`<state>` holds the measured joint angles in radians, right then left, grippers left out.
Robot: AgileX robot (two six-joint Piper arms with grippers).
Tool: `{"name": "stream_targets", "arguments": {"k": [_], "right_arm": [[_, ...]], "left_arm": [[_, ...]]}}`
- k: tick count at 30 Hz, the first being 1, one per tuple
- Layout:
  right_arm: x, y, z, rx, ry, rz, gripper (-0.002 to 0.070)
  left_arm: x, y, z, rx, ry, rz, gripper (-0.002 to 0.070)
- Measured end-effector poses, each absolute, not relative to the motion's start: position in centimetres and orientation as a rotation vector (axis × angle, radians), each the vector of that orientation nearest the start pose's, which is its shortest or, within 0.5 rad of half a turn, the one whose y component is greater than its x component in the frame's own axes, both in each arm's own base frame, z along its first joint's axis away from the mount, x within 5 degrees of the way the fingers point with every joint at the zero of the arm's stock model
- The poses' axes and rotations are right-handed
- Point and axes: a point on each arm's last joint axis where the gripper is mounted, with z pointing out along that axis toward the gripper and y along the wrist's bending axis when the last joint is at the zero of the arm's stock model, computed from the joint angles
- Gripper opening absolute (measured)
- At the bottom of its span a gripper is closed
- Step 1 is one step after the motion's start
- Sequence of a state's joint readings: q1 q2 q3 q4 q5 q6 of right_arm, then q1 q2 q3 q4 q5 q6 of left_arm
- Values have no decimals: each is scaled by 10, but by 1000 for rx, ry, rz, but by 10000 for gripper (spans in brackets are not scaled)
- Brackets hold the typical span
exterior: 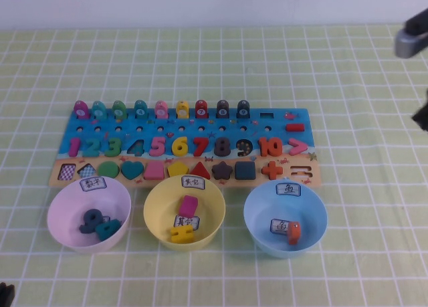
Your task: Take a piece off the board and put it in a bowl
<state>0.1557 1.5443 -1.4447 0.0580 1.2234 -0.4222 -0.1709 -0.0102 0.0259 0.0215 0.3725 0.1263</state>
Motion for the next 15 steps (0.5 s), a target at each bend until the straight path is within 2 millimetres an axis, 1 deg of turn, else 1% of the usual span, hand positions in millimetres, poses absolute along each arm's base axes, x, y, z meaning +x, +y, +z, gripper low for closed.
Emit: {"name": "stream_targets", "arguments": {"k": [4, 8, 12, 15], "right_arm": [[341, 80, 331, -830, 2693, -32, -17], [367, 107, 321, -875, 2679, -15, -17], [389, 133, 306, -926, 2670, -2, -16], [401, 152, 298, -943, 2656, 20, 6]], "left_arm": [[52, -8, 172, 290, 1849, -10, -5], [52, -8, 172, 290, 1849, -10, -5], [52, -8, 172, 290, 1849, -10, -5], [52, -8, 172, 290, 1849, -10, -4]]}}
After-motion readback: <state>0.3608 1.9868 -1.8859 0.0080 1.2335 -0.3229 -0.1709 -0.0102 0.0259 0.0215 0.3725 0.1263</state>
